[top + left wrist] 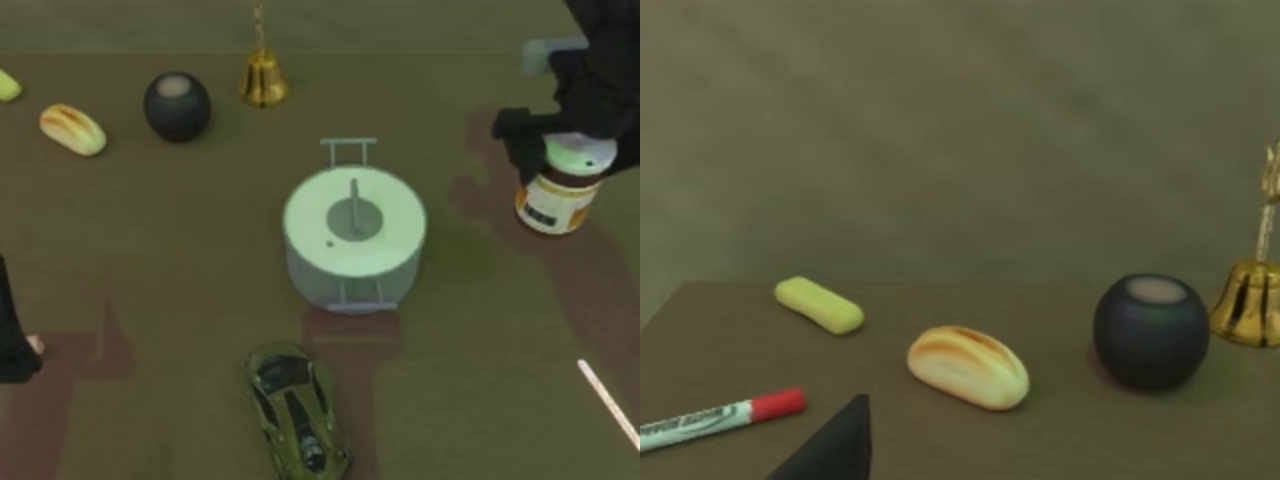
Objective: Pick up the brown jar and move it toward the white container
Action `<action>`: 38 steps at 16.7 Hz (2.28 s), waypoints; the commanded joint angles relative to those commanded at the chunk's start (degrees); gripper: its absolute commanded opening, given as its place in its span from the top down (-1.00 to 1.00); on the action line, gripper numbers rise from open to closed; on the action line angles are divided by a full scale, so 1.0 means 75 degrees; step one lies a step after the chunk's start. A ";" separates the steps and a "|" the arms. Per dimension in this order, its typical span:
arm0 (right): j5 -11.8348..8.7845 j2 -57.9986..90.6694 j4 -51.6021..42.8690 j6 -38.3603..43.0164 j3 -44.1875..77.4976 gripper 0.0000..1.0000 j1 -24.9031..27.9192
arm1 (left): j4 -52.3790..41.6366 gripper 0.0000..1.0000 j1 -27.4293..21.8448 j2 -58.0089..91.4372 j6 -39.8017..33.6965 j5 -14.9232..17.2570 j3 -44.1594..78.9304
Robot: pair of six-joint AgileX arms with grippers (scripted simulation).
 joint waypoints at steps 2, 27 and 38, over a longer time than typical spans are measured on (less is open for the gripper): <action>0.0069 0.0039 0.0138 0.0708 -0.0149 1.00 0.0225 | 0.0000 -1.00 0.0000 0.0000 0.0000 0.0000 0.0000; 0.0123 0.0497 0.1535 0.1186 -0.1135 0.10 0.0403 | 0.0000 -1.00 0.0000 0.0000 0.0000 0.0000 0.0000; 0.0123 0.0497 0.1535 0.1186 -0.1135 -1.00 0.0403 | 0.0000 -1.00 0.0000 0.0000 0.0000 0.0000 0.0000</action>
